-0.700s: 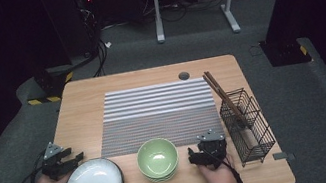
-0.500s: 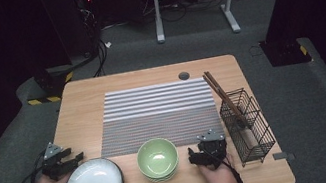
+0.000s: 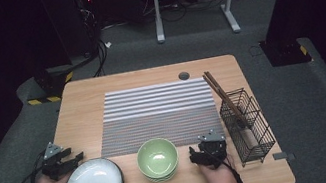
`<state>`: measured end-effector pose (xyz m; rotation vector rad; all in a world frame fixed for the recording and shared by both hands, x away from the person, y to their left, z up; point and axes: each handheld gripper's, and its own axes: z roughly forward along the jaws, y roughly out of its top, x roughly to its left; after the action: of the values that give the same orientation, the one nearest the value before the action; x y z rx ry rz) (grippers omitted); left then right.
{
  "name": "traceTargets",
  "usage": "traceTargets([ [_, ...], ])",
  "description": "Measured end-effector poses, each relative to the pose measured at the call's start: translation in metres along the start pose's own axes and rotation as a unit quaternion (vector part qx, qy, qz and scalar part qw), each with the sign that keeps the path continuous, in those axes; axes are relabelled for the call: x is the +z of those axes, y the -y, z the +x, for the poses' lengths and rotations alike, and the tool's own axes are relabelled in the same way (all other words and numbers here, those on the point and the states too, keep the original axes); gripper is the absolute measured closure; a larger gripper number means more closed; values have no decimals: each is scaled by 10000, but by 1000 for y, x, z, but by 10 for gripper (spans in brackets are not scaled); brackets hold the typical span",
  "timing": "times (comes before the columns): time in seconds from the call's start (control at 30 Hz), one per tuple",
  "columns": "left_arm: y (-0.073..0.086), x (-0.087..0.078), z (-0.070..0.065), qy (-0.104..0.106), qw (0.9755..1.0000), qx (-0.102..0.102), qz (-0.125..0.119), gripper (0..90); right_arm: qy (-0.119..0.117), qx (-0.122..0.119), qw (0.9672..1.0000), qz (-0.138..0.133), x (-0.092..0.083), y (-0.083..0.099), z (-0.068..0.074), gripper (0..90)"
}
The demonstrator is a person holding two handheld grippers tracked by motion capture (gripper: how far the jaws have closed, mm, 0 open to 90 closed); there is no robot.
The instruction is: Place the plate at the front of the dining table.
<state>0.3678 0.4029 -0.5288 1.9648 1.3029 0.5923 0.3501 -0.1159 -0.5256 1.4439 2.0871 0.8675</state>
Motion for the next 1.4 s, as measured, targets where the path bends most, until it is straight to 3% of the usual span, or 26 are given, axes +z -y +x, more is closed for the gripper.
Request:
traceTargets([
  [0.13, 0, 0, 0, -2, 10000, -3, -1, 394, 20, -5, 10000, 8, -4, 1, 0, 315],
  [0.27, 0, 0, 0, -2, 10000, -8, -1, 394, 10, -39, 10000, -11, -8, 0, 0, 367],
  [0.5, 0, 0, 0, -20, 10000, -9, 0, 397, 33, -46, 9988, -477, -26, -1, 2, 490],
  [0.7, 0, -1, 0, -14, 10000, -22, -2, 409, 86, -72, 9975, -700, -38, -1, 2, 562],
  [0.87, 1, -4, 0, -24, 10000, 2, 48, 466, 72, -77, 9969, -784, -42, -2, 1, 587],
  [0.93, -1, -7, -1, 6, 9998, -95, 159, 481, 74, -83, 9965, -831, -44, -2, 0, 594],
  [1.2, -12, -26, -4, 35, 9997, -199, 132, 498, 10, -109, 9964, -845, -44, -2, -1, 619],
  [1.4, -22, -42, -12, 258, 9989, -283, 280, 500, 27, -101, 9965, -833, -44, -2, 0, 626],
])
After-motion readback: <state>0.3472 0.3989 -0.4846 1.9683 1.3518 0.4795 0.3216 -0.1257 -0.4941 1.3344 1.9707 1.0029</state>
